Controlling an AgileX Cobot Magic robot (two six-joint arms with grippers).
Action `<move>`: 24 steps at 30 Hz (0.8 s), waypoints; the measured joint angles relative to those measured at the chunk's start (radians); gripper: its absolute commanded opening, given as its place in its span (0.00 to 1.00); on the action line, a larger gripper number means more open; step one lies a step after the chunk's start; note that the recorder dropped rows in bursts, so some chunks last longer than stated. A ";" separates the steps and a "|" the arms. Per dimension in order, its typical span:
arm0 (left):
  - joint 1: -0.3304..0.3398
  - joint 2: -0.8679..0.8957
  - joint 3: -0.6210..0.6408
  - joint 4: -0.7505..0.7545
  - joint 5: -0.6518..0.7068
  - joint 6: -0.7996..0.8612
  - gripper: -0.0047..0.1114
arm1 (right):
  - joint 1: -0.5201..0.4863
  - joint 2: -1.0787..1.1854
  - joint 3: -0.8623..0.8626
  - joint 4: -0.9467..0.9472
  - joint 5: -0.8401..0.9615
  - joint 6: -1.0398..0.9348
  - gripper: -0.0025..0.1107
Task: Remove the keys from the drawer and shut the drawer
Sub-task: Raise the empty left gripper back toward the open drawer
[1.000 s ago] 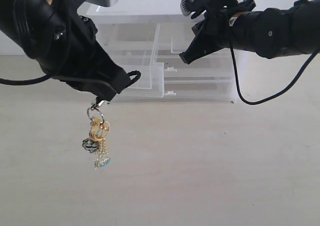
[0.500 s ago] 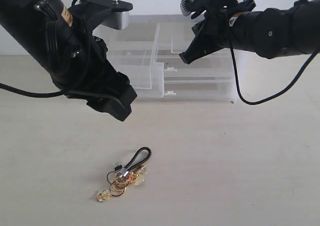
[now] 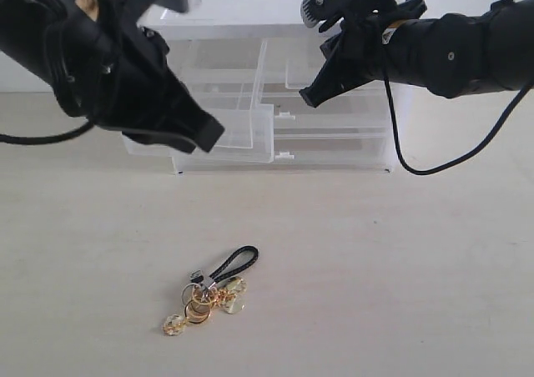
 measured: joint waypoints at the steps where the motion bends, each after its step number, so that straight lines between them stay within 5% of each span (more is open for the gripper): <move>1: 0.000 -0.027 0.018 0.002 -0.053 -0.020 0.08 | 0.000 0.000 0.000 0.000 0.000 0.000 0.02; 12: 0.000 -0.236 0.346 0.047 -0.491 -0.218 0.08 | 0.000 0.000 0.000 0.000 0.000 0.000 0.02; 20: 0.000 -0.225 0.694 0.011 -1.105 -0.265 0.08 | 0.000 0.000 0.000 0.000 0.000 0.000 0.02; 24: 0.000 -0.114 0.811 -0.224 -1.475 -0.050 0.08 | 0.000 0.000 0.001 0.000 0.000 0.000 0.02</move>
